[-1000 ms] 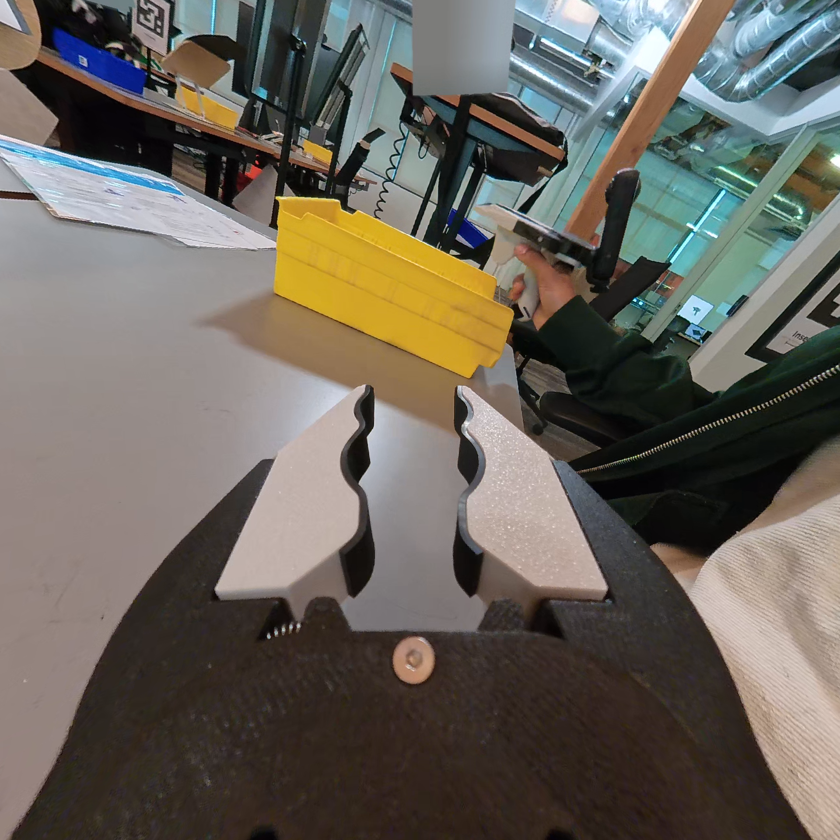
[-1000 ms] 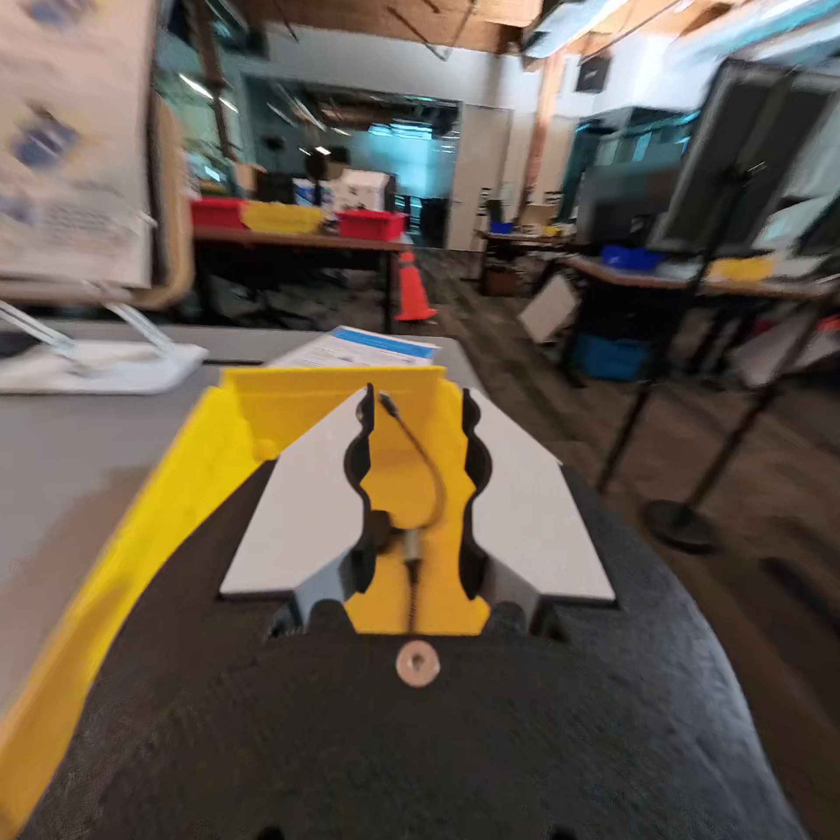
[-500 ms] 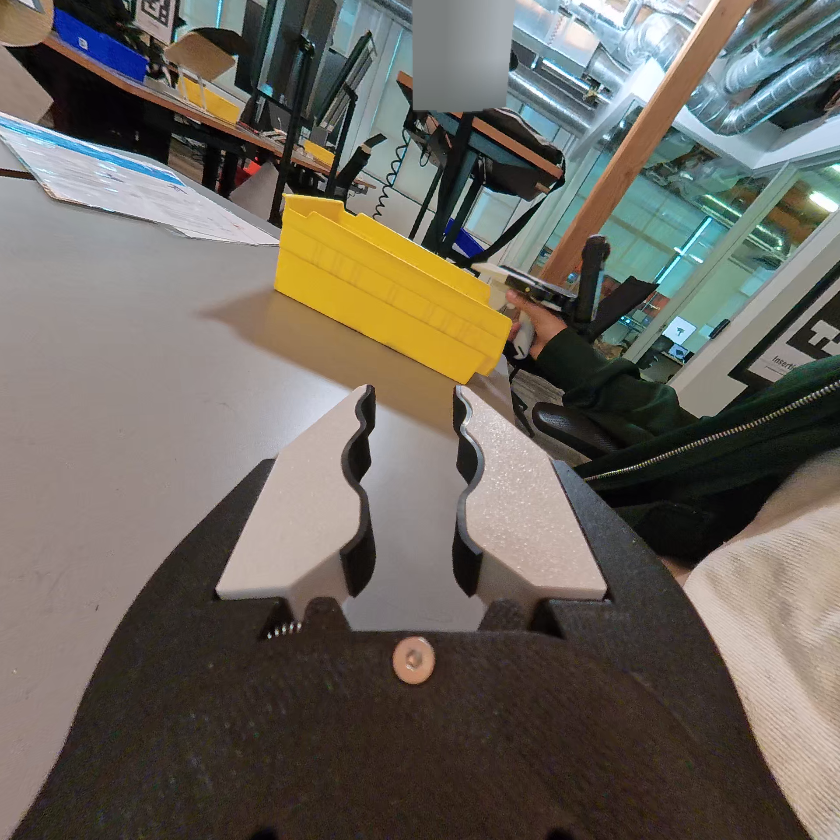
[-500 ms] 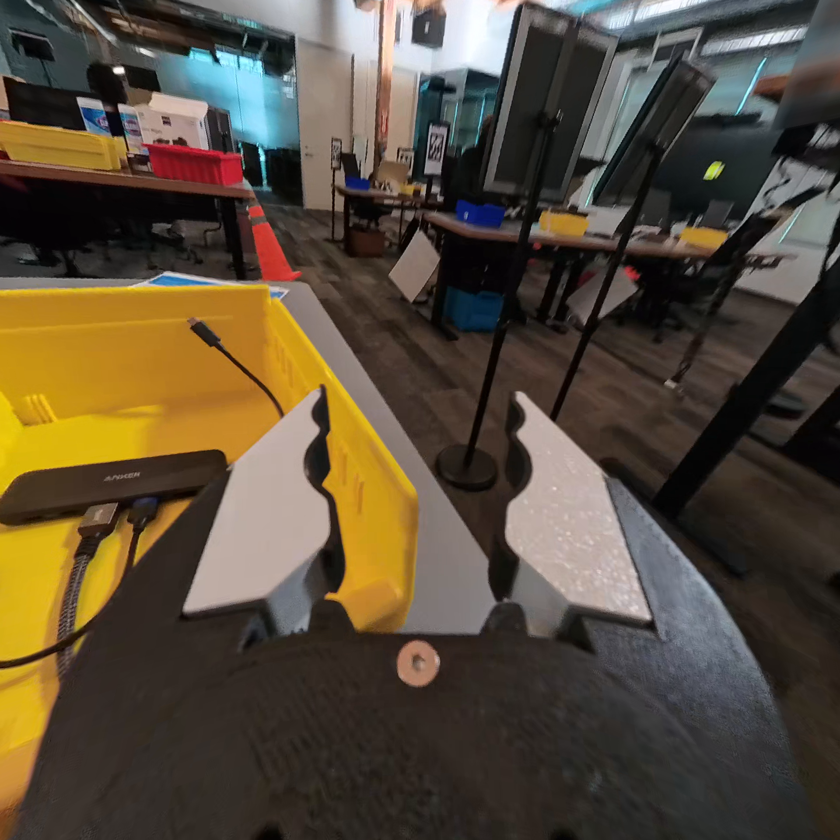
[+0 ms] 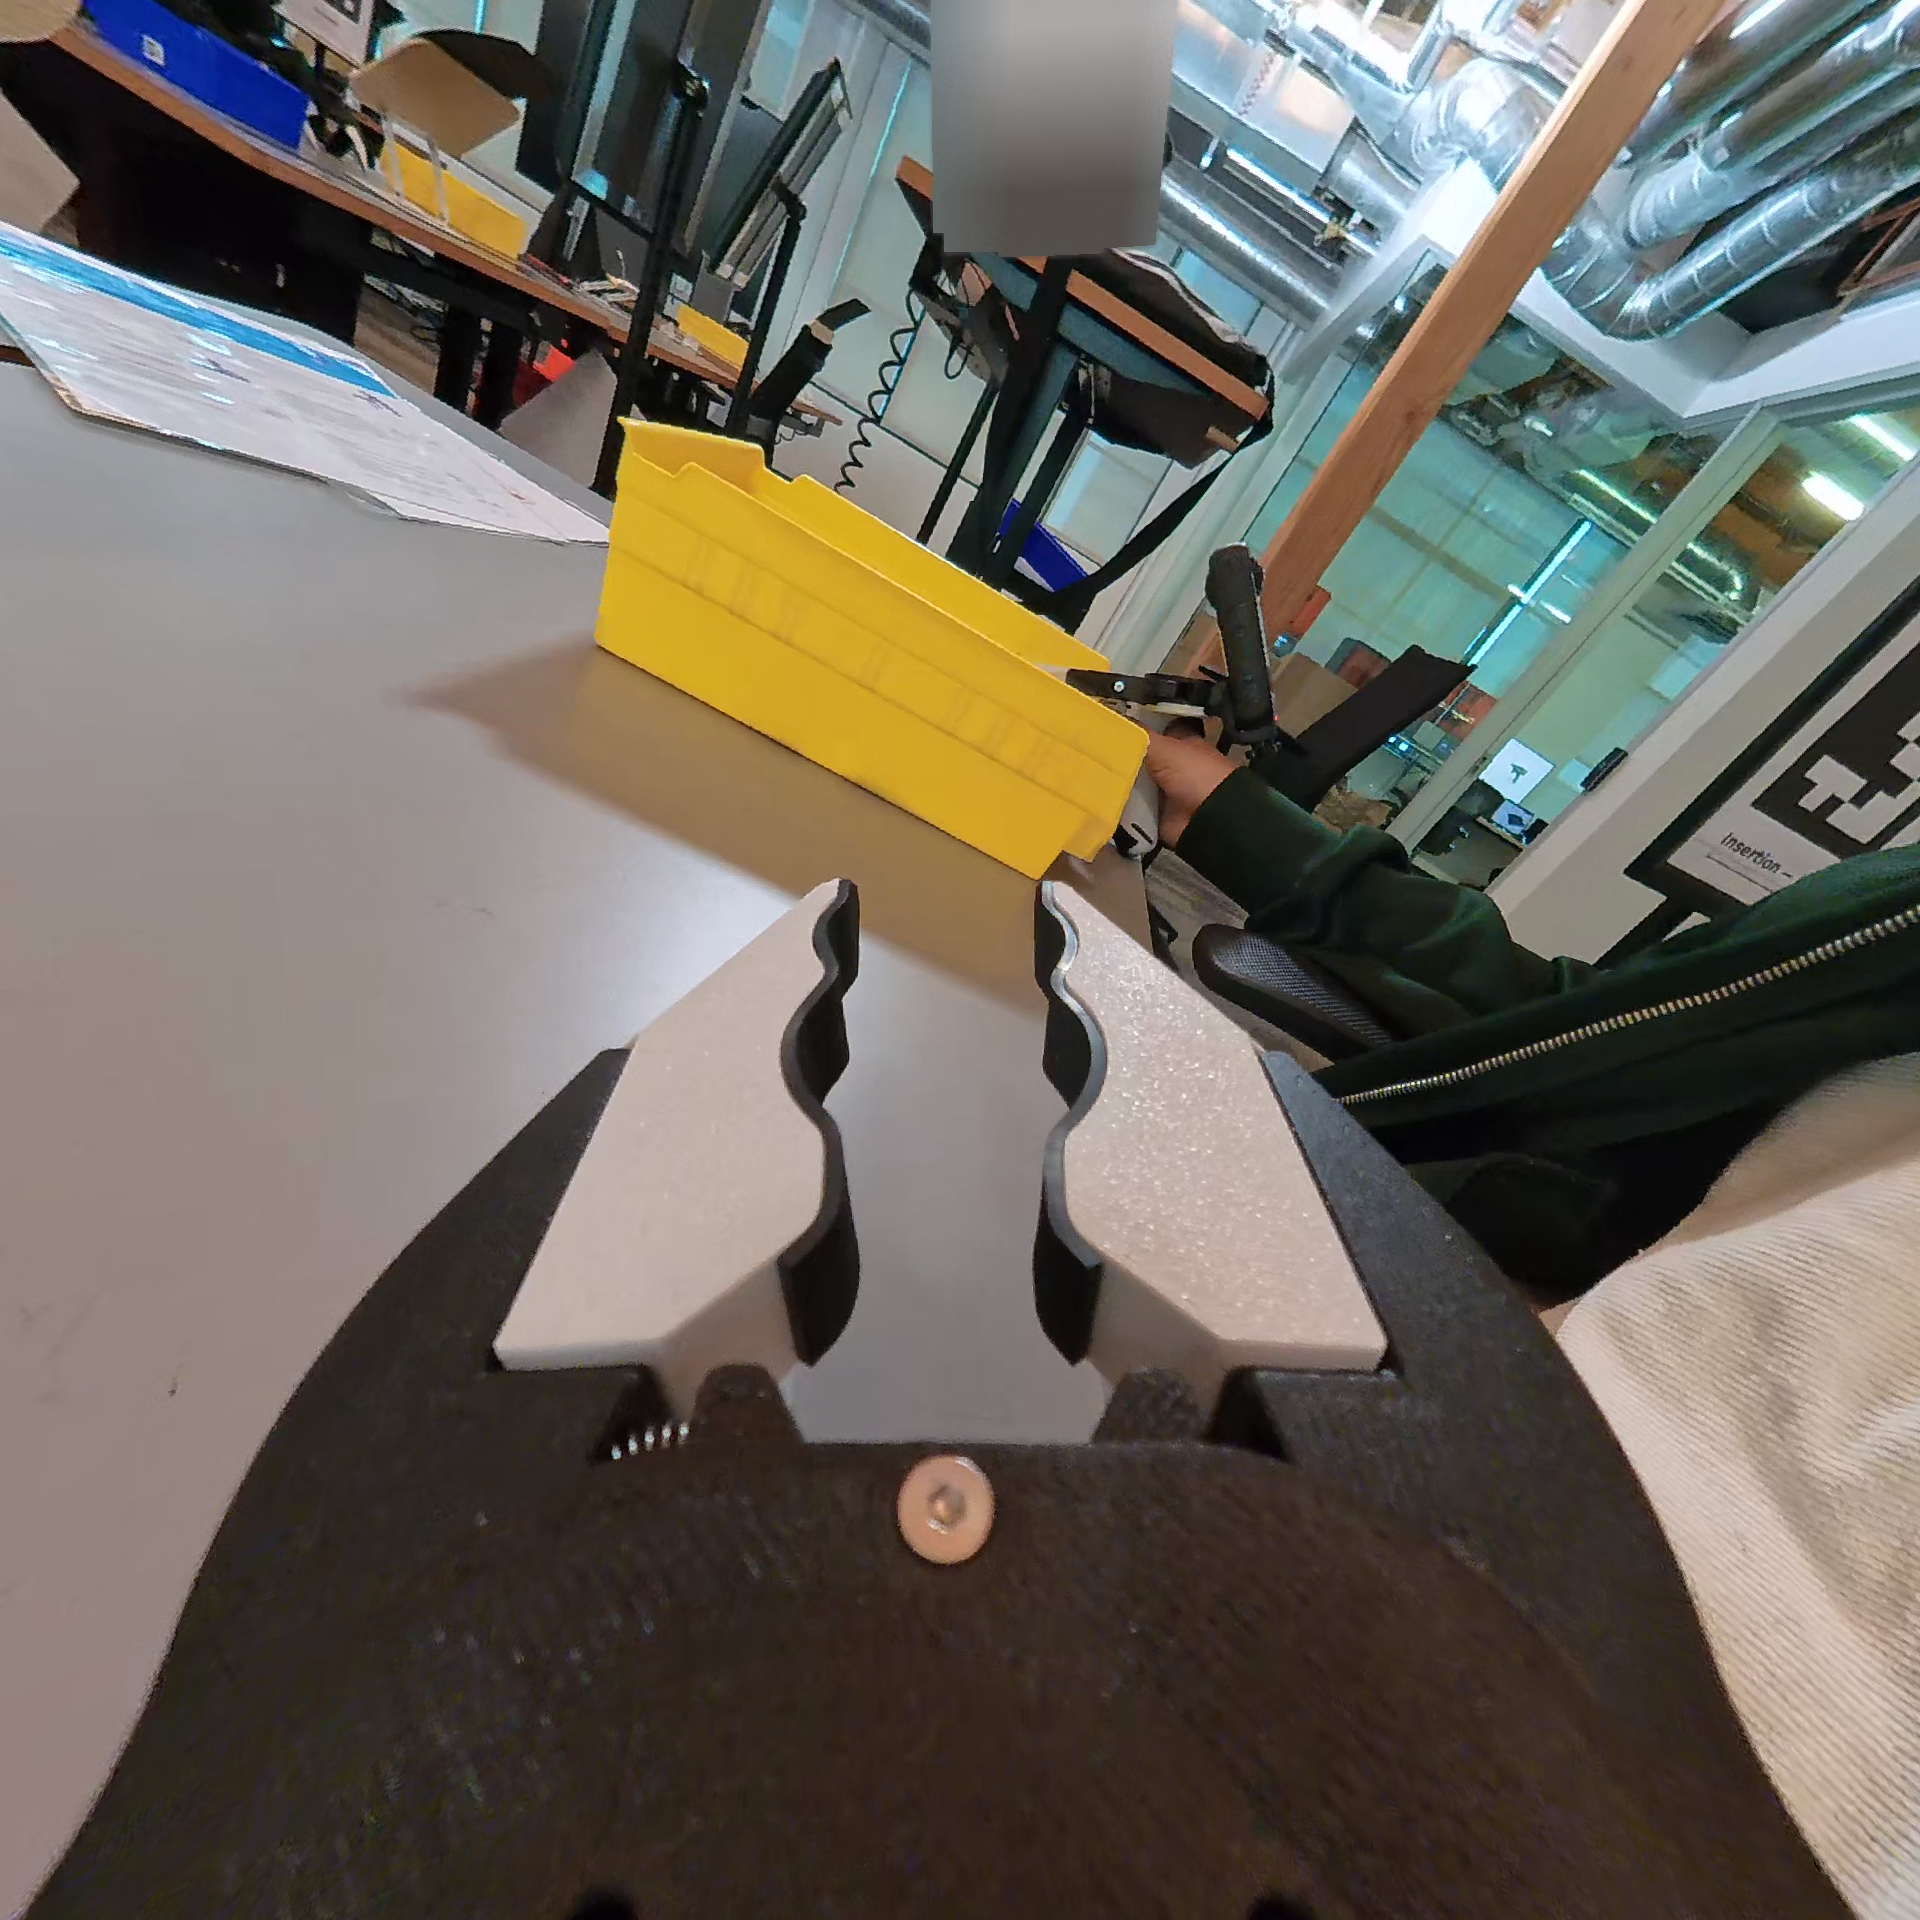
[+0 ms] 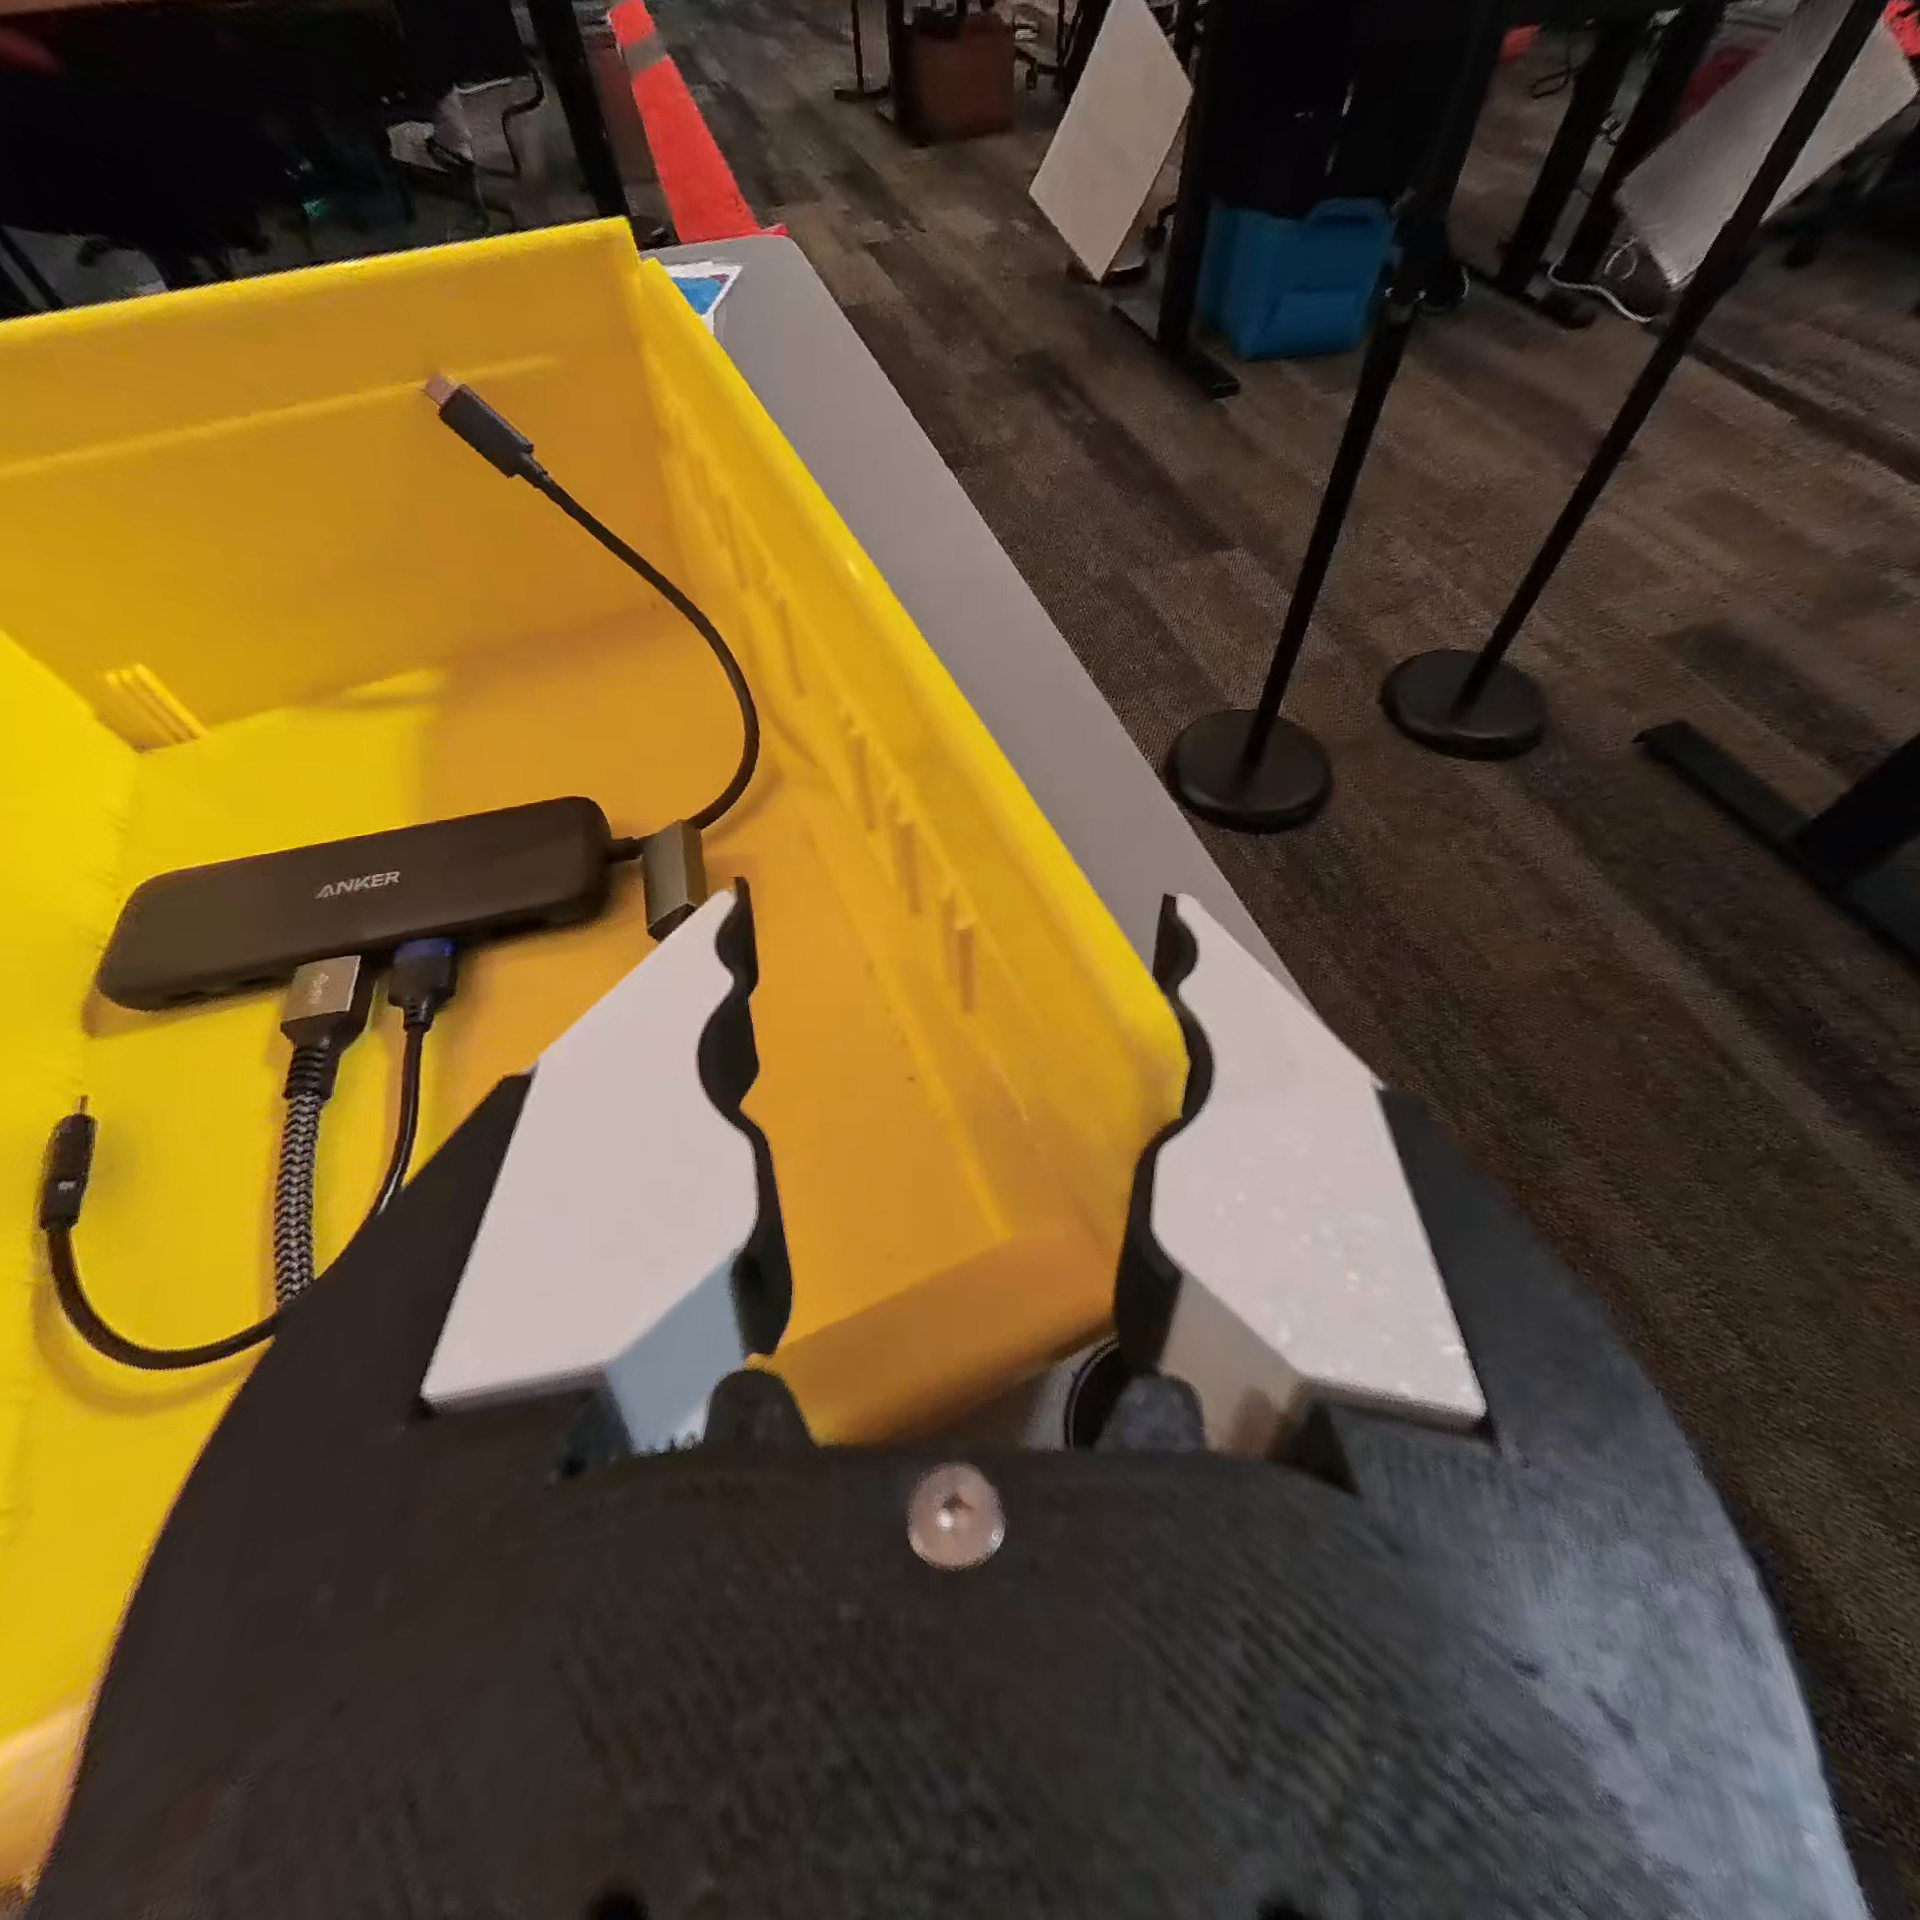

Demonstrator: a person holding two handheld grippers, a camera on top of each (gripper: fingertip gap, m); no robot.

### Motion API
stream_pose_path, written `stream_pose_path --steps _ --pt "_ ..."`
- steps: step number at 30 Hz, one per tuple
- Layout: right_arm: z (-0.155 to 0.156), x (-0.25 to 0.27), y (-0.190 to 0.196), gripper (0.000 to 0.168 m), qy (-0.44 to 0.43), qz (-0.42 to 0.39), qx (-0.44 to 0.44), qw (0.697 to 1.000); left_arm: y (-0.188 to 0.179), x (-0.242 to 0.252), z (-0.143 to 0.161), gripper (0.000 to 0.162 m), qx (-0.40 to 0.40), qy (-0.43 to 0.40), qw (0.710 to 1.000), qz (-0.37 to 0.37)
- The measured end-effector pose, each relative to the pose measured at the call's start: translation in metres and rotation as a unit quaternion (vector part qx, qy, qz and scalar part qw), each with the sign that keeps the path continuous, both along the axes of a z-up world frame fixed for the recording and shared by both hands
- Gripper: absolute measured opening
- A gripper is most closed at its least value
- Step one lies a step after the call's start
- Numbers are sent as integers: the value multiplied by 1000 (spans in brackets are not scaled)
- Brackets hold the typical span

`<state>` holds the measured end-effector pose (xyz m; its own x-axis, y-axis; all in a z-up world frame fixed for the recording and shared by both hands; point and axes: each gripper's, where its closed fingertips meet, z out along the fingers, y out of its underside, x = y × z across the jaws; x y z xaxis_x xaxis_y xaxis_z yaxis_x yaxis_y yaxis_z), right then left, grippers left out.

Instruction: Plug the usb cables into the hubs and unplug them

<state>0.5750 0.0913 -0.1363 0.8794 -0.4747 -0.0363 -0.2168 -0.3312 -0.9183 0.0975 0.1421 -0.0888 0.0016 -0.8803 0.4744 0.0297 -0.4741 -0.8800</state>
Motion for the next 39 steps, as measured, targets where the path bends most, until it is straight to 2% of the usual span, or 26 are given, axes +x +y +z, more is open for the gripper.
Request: stream_pose_path --steps 7,10,14,18,20,25,26,30,34,39 --pt "2 3 -2 62 27 -4 23 999 1 0 0 31 -18 -7 1000 -1" --pt "7 8 -4 41 50 -3 54 997 1 0 0 31 -16 -6 1000 -1" --pt "8 4 -3 38 107 40 86 990 1 -1 1 31 -17 -8 1000 0" --pt "15 -23 0 8 157 136 111 972 3 -1 1 30 -25 -10 1000 1" --pt "16 -28 -2 15 157 160 103 969 4 -1 0 30 -30 -11 999 1" --pt "19 -28 -1 16 139 163 109 971 5 -2 1 30 -41 -16 999 1" --pt "22 -26 0 24 135 159 124 970 5 -2 1 30 -43 -17 999 1" --pt "23 -28 2 33 144 171 135 965 6 -2 2 29 -54 -24 998 -1" --pt "16 -29 6 17 126 161 105 973 8 -3 3 29 -67 -31 997 0" --pt "15 -27 6 10 105 148 95 979 12 -5 4 29 -86 -43 995 1"
